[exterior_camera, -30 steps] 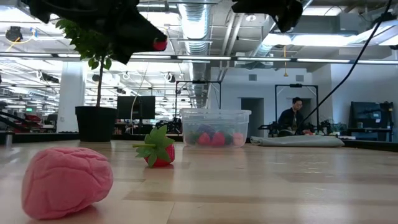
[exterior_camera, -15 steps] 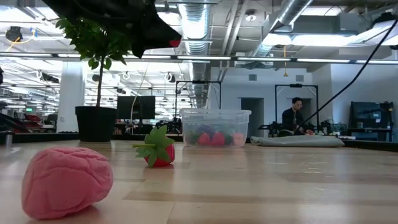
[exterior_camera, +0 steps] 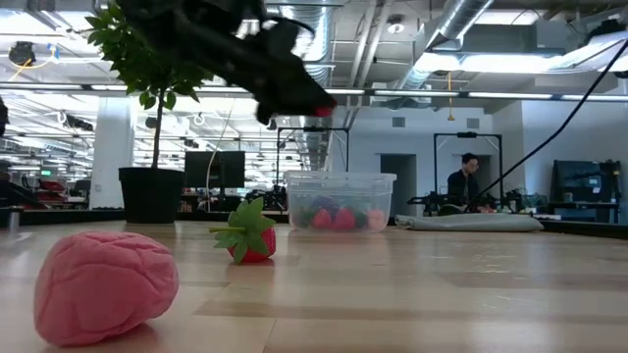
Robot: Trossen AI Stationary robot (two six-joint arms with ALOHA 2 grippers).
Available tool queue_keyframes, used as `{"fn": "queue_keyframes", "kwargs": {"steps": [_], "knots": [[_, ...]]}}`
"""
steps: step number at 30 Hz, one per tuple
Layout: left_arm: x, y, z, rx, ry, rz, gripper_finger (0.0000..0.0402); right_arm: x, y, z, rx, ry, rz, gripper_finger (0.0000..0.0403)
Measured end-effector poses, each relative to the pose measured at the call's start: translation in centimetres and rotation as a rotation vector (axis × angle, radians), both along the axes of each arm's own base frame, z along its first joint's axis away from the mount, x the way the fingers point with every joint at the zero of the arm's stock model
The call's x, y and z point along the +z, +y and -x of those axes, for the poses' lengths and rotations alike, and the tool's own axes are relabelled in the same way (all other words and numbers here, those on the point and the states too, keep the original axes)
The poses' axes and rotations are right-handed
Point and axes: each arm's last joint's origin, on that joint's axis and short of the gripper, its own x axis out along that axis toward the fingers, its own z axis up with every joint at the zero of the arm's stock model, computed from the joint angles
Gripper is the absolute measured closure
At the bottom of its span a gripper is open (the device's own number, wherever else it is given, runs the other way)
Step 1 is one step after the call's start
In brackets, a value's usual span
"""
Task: Pick and placing Produce into tupperware
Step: Put the cherry into the container
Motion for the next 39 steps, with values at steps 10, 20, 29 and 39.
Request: {"fn": "queue_keyframes", "kwargs": {"steps": [10,20,29,39], "knots": [[-0.4,3.8,-6.0,0.070,0.135,0.024,0.0291,-0.4,2.1,1.5,0.021,0.023,0.000,0.0290],[-0.6,6.3,-7.5,0.163,0.249,0.073,0.0291,0.2,3.7,4.8,-0.026,0.003,0.062,0.0290],[-0.8,6.9,-7.1,0.207,0.278,0.100,0.0291,0.5,4.1,6.9,-0.040,-0.006,0.096,0.0290],[-1.2,6.8,-6.9,0.235,0.311,0.129,0.0291,0.3,4.3,7.2,-0.042,0.001,0.116,0.0290]]}}
